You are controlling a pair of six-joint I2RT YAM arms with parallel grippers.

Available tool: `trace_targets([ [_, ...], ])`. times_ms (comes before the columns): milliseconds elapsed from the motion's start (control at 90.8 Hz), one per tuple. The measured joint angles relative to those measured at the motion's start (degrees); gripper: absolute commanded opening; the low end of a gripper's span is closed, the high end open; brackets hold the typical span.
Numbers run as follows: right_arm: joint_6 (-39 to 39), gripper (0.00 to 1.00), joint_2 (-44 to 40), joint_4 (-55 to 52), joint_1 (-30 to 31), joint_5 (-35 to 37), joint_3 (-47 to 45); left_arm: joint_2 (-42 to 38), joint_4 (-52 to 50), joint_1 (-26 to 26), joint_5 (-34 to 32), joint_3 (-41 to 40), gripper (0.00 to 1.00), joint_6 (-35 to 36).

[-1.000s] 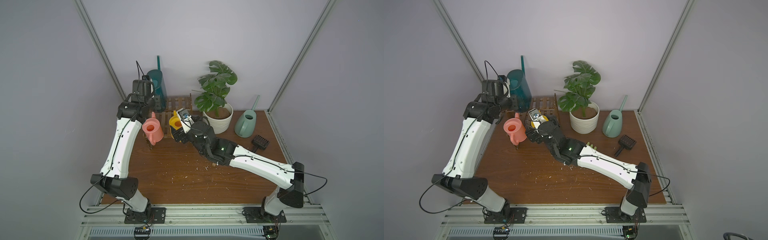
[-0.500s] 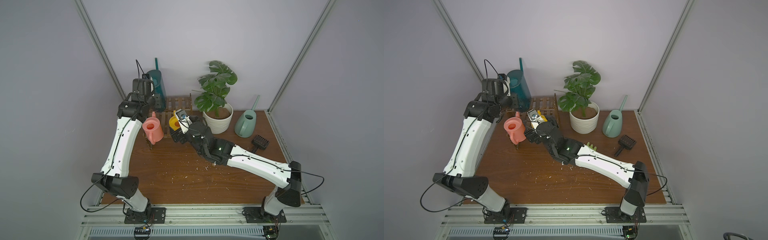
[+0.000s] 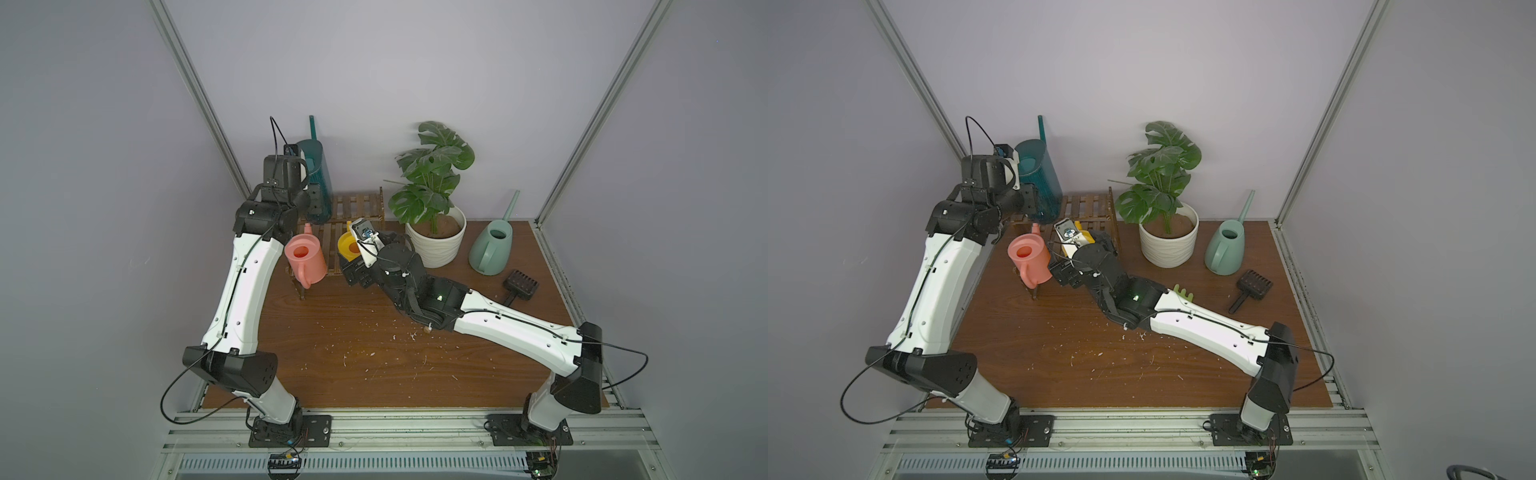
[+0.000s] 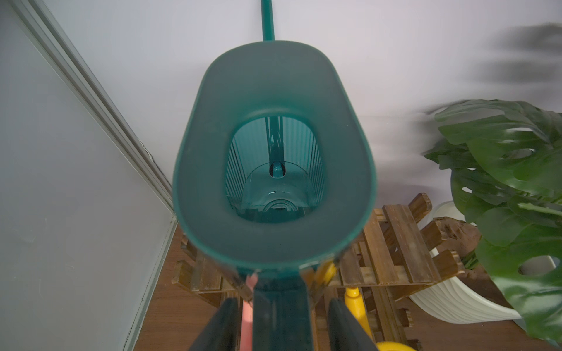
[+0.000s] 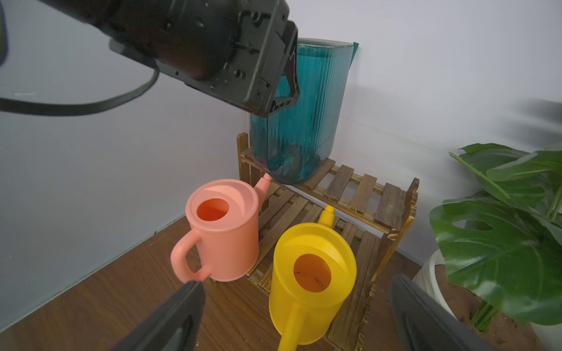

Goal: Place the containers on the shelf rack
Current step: 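Place the container on the shelf.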

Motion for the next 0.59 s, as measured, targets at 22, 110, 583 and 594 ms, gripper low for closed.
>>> trace_targets([
  [22, 0.00, 0.97, 0.00, 0.00, 0.00, 0.00, 0.00, 0.00, 0.02, 0.00, 0.02, 0.00, 0.57, -0.02],
  [110, 0.02, 0.97, 0.00, 0.07, 0.00, 0.02, -0.07, -0.33, 0.02, 0.00, 0.09, -0.13, 0.61, 0.13],
  [583, 0.44, 0.98, -0.55, 0.35, -0.04, 0.26, -2.60, -7.50, 0.48, 0.00, 1.51, -5.46, 0.74, 0.55],
  [594, 0.46, 0.98, -0.61, 0.35, -0.04, 0.28, -2.73, -7.69, 0.42, 0.00, 1.55, -5.62, 0.75, 0.59],
])
